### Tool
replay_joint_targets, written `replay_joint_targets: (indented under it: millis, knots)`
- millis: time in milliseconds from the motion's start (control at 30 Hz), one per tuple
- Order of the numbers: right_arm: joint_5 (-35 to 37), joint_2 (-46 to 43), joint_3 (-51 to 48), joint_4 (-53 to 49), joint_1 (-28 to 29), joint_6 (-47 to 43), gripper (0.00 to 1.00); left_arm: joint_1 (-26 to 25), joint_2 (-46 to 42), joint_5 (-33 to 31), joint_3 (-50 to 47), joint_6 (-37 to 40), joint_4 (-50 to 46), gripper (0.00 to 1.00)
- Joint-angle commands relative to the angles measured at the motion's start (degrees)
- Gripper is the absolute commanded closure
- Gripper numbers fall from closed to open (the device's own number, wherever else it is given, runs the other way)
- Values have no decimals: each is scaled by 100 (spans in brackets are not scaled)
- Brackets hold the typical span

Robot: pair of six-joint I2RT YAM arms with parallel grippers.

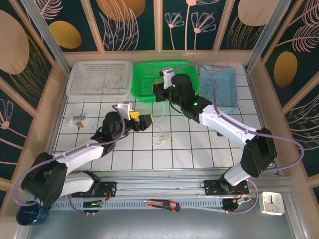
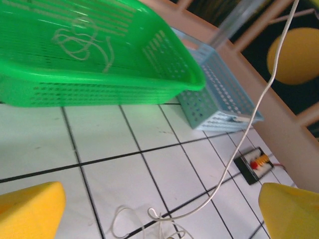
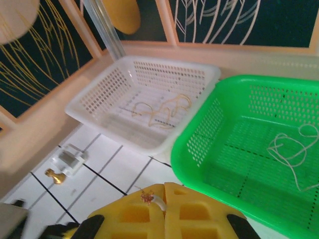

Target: Untangle the cables

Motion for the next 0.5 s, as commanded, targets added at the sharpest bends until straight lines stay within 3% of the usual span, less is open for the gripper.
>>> replay_joint_targets:
  millis: [0, 467]
  knots:
    - [-215, -323, 349, -86, 71, 162, 100, -132, 266, 502, 389, 411, 332, 1]
    - [-622, -834, 1202, -44, 143, 595, 100, -493, 1216, 286, 926, 508, 689, 4]
